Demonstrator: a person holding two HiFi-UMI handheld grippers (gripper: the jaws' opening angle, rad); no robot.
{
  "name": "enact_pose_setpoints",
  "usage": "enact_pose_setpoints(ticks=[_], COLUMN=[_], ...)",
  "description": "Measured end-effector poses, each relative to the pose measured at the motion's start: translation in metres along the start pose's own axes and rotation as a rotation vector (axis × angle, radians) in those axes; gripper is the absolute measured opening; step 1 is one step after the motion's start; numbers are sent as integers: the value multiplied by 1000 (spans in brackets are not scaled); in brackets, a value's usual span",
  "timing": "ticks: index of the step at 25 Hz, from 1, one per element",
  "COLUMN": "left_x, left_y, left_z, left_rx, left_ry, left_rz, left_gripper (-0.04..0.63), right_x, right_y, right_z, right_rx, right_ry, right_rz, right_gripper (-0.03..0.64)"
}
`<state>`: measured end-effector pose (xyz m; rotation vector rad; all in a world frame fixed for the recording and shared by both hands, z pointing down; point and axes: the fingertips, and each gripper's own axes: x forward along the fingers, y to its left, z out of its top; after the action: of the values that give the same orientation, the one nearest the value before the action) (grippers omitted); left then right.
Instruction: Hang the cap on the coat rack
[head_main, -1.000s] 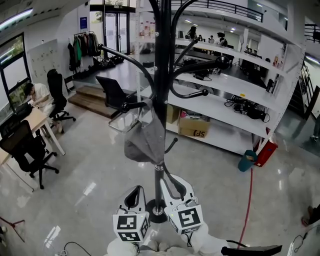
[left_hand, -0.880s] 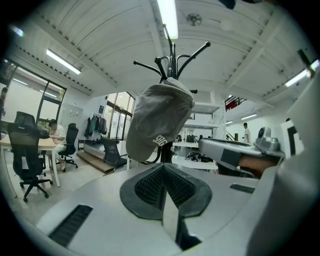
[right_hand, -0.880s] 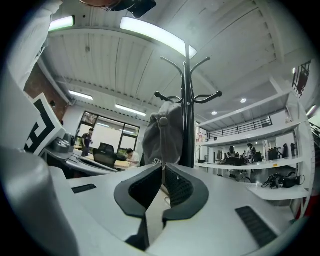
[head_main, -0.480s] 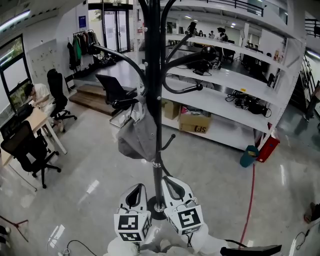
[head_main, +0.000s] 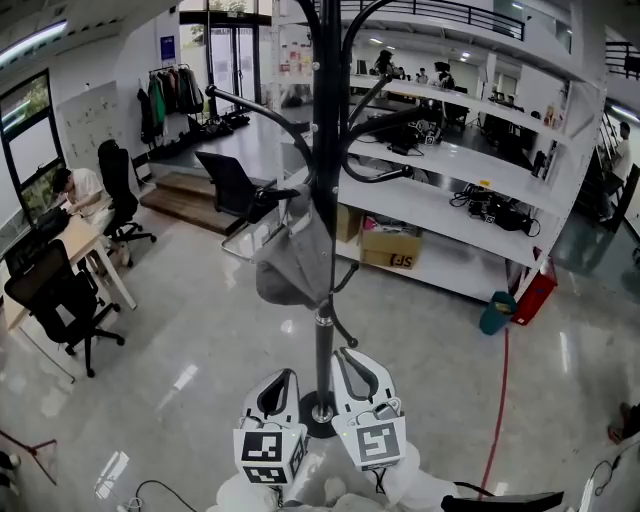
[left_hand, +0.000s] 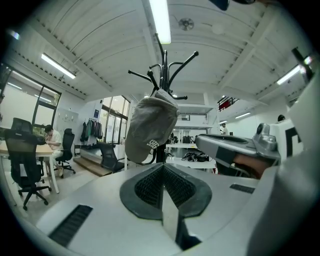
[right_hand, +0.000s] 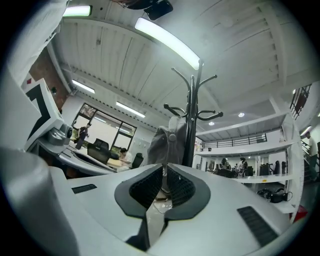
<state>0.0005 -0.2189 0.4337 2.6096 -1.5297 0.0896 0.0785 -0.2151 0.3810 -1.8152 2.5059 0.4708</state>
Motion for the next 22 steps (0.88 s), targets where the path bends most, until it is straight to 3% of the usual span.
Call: enact_pose_setpoints(ticks=[15, 22], left_x=[-71, -76], left_y=[-3, -10], left_z=[-5, 2], left_rx=[-4, -6], left_ry=[-27, -39], left_rz=[-45, -15], left_gripper=[0, 0], right_x=[-65, -79], right_y=[29, 33], right_z=[18, 19], right_rx=[15, 23], right_ry=[21, 54], right_rz=[-134, -96], right_gripper=[18, 18])
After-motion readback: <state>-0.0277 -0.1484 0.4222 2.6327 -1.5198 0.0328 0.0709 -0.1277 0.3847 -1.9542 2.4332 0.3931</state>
